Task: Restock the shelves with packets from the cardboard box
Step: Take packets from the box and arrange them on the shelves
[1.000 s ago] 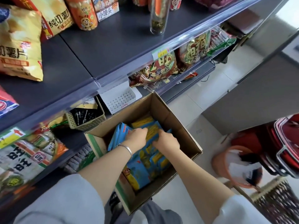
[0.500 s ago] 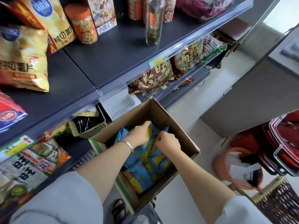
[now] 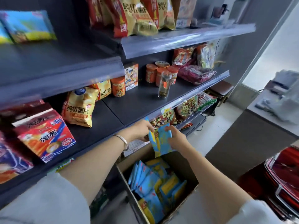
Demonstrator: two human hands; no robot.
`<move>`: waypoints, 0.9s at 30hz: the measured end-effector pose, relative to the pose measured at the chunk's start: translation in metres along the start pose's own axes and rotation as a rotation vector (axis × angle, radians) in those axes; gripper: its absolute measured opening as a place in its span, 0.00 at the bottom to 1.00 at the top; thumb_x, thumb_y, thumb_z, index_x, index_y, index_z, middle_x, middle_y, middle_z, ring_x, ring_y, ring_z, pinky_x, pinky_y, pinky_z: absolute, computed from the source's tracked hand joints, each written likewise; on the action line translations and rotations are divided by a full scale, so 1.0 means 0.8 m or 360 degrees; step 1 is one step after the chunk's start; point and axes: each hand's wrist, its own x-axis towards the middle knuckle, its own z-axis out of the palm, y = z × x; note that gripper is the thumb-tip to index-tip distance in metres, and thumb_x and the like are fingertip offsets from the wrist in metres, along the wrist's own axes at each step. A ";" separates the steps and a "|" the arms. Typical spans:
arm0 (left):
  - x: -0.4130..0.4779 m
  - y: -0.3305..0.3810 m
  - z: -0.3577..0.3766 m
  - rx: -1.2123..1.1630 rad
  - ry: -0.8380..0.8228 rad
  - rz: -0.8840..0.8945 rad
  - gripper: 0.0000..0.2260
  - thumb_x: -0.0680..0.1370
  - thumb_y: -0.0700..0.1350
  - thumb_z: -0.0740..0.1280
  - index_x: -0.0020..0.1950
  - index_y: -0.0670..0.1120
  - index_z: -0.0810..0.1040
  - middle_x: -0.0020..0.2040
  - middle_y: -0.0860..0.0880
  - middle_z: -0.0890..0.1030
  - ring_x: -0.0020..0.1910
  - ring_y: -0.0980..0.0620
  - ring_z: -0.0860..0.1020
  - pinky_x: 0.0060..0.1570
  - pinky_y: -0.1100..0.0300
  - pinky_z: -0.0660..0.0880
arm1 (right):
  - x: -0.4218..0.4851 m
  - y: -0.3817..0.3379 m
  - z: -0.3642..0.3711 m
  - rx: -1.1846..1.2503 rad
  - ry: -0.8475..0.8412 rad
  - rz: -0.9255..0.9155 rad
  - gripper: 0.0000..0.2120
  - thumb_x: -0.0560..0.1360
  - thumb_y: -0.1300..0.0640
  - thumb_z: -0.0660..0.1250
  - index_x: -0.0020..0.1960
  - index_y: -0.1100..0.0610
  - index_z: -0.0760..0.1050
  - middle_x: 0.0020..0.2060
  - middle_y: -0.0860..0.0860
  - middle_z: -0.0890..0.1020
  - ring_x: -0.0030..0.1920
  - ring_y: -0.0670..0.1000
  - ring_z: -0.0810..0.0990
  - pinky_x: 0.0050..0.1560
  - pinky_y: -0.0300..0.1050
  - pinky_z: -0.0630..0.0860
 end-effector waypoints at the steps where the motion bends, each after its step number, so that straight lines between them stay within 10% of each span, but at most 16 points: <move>1: -0.010 0.000 -0.007 0.0098 -0.0015 0.0109 0.16 0.75 0.27 0.57 0.55 0.41 0.79 0.43 0.44 0.76 0.42 0.44 0.80 0.42 0.55 0.78 | -0.005 -0.006 0.000 0.0039 0.0006 -0.0015 0.24 0.73 0.66 0.54 0.64 0.48 0.68 0.48 0.57 0.74 0.41 0.57 0.77 0.40 0.51 0.76; 9: -0.038 -0.011 -0.042 0.0721 0.0193 0.0636 0.12 0.73 0.37 0.68 0.52 0.51 0.80 0.49 0.49 0.70 0.52 0.46 0.74 0.51 0.53 0.76 | -0.033 -0.049 0.008 0.0208 0.0057 -0.0161 0.32 0.74 0.65 0.59 0.74 0.49 0.56 0.49 0.58 0.77 0.43 0.56 0.76 0.40 0.48 0.74; 14: -0.066 0.017 -0.084 0.1323 0.0454 0.0798 0.15 0.73 0.54 0.69 0.60 0.56 0.77 0.56 0.51 0.69 0.57 0.48 0.68 0.54 0.54 0.64 | -0.045 -0.084 -0.023 0.0177 0.0054 -0.0376 0.18 0.74 0.67 0.60 0.63 0.58 0.74 0.53 0.58 0.82 0.54 0.57 0.80 0.56 0.55 0.78; 21: -0.118 0.068 -0.167 0.0898 0.0397 0.0792 0.09 0.75 0.49 0.69 0.54 0.51 0.76 0.49 0.51 0.77 0.50 0.48 0.75 0.48 0.54 0.70 | -0.064 -0.157 -0.097 0.0775 0.0077 -0.0709 0.11 0.76 0.70 0.63 0.54 0.59 0.76 0.41 0.48 0.81 0.34 0.39 0.80 0.37 0.33 0.76; 27: -0.198 0.114 -0.254 0.1041 0.0999 0.0761 0.10 0.77 0.51 0.66 0.58 0.54 0.75 0.49 0.56 0.76 0.49 0.53 0.73 0.47 0.55 0.65 | -0.075 -0.247 -0.145 0.0853 0.0326 -0.1100 0.12 0.77 0.69 0.62 0.49 0.53 0.76 0.40 0.45 0.82 0.38 0.40 0.80 0.42 0.38 0.78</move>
